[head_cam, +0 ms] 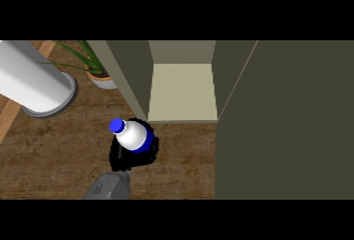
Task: Pick up the bottled water, place it into the cabinet and close the cabinet
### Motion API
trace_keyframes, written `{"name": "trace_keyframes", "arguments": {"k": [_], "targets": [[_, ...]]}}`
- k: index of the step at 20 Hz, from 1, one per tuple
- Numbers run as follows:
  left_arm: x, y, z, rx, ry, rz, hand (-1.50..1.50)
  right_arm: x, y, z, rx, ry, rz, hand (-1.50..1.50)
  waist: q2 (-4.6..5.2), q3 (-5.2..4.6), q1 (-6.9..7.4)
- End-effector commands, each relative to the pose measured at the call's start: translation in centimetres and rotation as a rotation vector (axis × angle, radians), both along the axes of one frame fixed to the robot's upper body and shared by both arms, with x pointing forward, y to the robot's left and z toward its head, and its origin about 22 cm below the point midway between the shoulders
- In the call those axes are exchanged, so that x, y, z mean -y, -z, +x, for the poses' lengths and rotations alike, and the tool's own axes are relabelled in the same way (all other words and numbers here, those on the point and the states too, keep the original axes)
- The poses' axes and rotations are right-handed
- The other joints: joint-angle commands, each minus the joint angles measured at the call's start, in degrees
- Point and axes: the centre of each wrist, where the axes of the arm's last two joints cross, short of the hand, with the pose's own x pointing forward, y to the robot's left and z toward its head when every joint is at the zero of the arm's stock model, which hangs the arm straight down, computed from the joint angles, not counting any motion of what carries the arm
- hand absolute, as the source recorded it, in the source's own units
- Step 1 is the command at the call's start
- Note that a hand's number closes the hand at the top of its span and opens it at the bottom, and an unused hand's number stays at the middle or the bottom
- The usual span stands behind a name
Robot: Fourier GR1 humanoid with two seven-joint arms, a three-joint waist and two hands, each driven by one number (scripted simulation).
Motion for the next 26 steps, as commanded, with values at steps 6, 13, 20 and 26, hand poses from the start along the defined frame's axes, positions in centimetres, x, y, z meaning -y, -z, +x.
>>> {"name": "trace_keyframes", "arguments": {"k": [6, 13, 20, 26], "targets": [[5.9, -6.5, 2.9, 0.052, -0.001, 0.128, 1.50, 0.6, -2.4, -0.5, 0.043, -0.009, 0.029, -1.50, 0.17, -0.04, -0.55], [9.1, -9.9, 6.8, 0.044, -0.036, 0.262, 1.50, 0.0, -1.7, -0.2, 0.060, 0.008, 0.036, -1.50, 0.33, -0.06, -1.48], [8.5, -11.3, 11.5, -0.055, -0.126, 0.301, 1.50, 1.4, -1.5, 0.8, 0.073, 0.001, 0.034, -1.50, 0.95, -0.06, -1.79], [7.4, -10.5, 13.4, -0.045, -0.153, 0.472, 1.50, 1.4, -0.8, 1.1, 0.084, -0.004, 0.030, -1.50, 1.29, -0.03, -2.70]]}}
